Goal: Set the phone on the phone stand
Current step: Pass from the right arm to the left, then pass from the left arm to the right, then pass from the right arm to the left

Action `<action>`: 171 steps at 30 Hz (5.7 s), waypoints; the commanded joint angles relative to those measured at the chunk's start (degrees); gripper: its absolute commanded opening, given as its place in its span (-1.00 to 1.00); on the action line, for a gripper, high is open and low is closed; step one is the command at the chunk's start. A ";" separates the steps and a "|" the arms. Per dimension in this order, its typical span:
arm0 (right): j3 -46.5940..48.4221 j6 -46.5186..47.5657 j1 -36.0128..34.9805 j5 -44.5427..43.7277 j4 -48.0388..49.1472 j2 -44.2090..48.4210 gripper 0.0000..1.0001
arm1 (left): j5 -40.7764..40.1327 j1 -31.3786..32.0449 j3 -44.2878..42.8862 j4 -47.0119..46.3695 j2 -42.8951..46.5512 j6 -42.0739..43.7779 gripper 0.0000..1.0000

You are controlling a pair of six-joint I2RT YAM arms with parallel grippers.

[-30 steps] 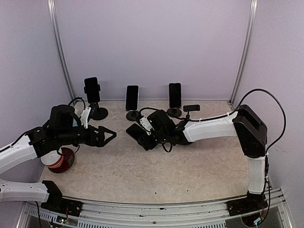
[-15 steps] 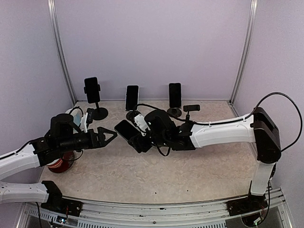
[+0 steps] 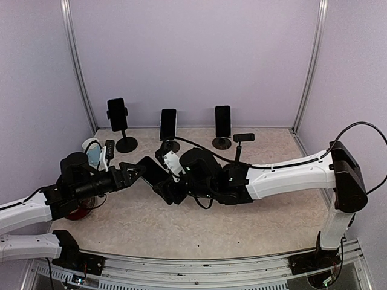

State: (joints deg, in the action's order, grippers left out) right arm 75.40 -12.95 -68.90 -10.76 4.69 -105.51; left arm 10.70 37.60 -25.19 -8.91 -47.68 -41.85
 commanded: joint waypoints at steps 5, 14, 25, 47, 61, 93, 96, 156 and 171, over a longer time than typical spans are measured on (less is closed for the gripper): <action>-2.05 -1.64 -2.81 -2.62 7.37 3.82 0.10 | -0.17 0.76 2.10 -8.23 1.12 -2.11 0.53; -3.24 -1.09 -5.89 -7.06 8.74 4.00 0.12 | -0.02 2.83 3.01 -13.38 -0.96 -4.07 0.10; -3.15 1.68 -7.38 -12.31 10.06 2.50 0.13 | -0.74 3.79 2.51 -12.16 1.01 -4.98 -0.46; -0.35 4.08 -8.27 -14.52 9.09 -0.05 0.83 | -0.40 4.45 1.78 -11.82 5.25 -5.00 -1.00; -0.96 3.32 -8.20 -8.42 5.40 5.02 1.00 | 1.68 4.52 0.31 -7.71 6.26 0.79 -1.00; -6.71 -5.91 -0.71 39.34 2.47 10.27 0.39 | 22.65 8.42 -4.55 0.29 10.44 17.00 -1.00; -5.94 -6.59 -0.71 41.72 3.09 9.08 0.21 | 23.07 8.84 -5.19 1.17 9.95 17.85 -1.00; -14.96 -9.97 -0.09 35.95 30.43 16.79 -1.00 | 20.26 13.01 -1.67 -1.47 9.51 15.65 0.76; -14.35 -14.57 -0.09 35.34 36.89 12.17 -1.00 | 19.07 16.00 -0.16 -5.50 7.08 15.28 -0.11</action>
State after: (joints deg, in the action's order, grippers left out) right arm 60.03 -25.26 -69.23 25.19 35.83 -93.32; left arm 29.67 53.01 -25.74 -11.68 -40.42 -26.72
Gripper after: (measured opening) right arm 0.065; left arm 0.518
